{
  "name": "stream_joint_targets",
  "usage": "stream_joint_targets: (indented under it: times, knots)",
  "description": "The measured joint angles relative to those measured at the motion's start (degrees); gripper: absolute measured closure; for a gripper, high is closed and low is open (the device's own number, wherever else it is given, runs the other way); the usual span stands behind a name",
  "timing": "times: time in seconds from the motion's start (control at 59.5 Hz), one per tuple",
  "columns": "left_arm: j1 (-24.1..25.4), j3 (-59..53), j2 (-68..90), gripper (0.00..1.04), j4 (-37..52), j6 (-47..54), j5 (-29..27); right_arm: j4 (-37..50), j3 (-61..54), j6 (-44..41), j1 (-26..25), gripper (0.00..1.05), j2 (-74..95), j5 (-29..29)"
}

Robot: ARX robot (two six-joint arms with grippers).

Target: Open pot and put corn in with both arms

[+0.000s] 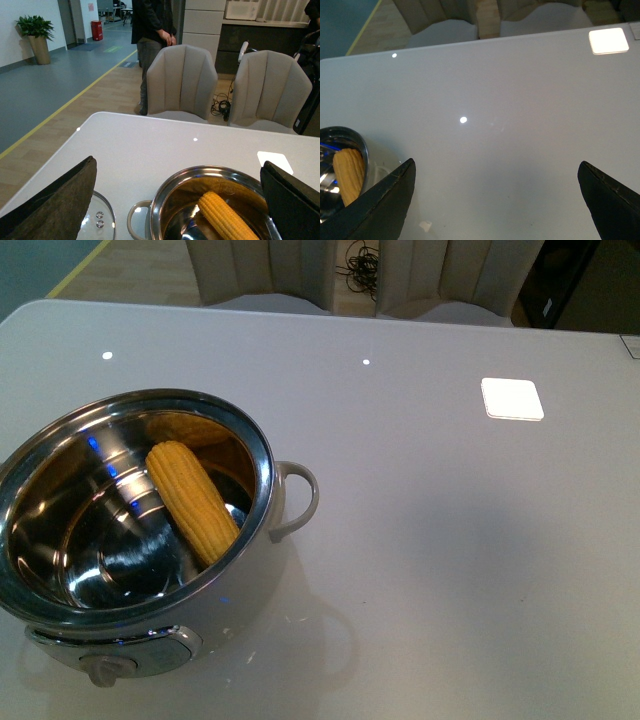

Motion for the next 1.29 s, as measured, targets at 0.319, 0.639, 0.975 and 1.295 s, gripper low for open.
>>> stream_joint_targets:
  times: [0.319, 0.639, 0.975, 1.295]
  knots:
    - [0.0, 0.0, 0.0, 0.07, 0.0, 0.0, 0.0, -6.34, -3.91, 0.04, 4.24, 0.09, -9.38, 10.73]
    - [0.0, 0.0, 0.0, 0.07, 0.0, 0.0, 0.0, -6.4, -4.15, -0.13, 6.19, 0.09, -9.46, 13.09]
    - [0.0, 0.0, 0.0, 0.07, 0.0, 0.0, 0.0, -6.4, -4.15, -0.15, 6.21, 0.09, -9.46, 13.11]
    - [0.0, 0.0, 0.0, 0.07, 0.0, 0.0, 0.0, 18.56, -13.86, -10.51, 3.32, 0.29, -11.91, 9.11]
